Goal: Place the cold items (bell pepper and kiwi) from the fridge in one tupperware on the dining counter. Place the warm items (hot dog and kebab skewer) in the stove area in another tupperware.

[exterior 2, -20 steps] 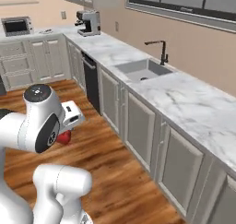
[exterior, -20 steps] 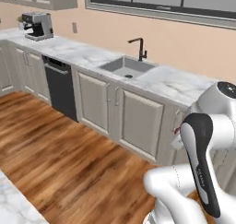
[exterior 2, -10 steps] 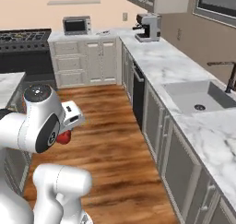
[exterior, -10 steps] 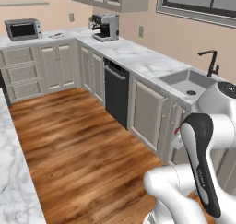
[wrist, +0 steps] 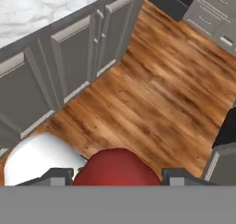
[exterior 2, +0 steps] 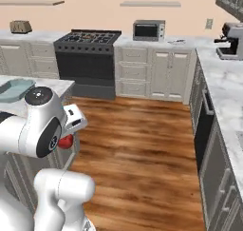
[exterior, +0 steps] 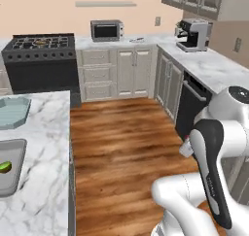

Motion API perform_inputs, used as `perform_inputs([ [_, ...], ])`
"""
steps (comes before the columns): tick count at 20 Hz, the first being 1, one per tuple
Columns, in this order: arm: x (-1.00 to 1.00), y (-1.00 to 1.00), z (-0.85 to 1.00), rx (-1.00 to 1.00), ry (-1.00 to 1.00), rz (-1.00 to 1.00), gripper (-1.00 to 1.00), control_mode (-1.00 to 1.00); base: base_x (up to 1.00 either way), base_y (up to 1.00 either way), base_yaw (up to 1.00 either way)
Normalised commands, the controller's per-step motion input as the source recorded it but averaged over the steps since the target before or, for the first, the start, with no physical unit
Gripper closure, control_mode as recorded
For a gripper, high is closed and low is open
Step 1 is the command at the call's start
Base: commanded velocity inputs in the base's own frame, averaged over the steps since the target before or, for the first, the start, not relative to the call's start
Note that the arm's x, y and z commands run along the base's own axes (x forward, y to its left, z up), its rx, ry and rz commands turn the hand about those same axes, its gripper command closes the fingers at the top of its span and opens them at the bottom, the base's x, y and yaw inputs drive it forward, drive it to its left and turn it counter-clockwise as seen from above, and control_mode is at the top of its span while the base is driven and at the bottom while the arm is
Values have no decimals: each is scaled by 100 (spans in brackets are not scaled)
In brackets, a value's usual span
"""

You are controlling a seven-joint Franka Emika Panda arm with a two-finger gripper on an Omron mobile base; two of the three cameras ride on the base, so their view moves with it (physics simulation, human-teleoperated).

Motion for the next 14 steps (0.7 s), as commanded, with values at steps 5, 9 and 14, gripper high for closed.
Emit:
perform_inputs([
  [5, 0, 0, 0, 0, 0, 0, 100, 100, 17, -34, 64],
  [9, 0, 0, 0, 0, 0, 0, 100, 100, 32, -46, 62],
  [14, 0, 0, 0, 0, 0, 0, 100, 100, 65, -54, 61],
])
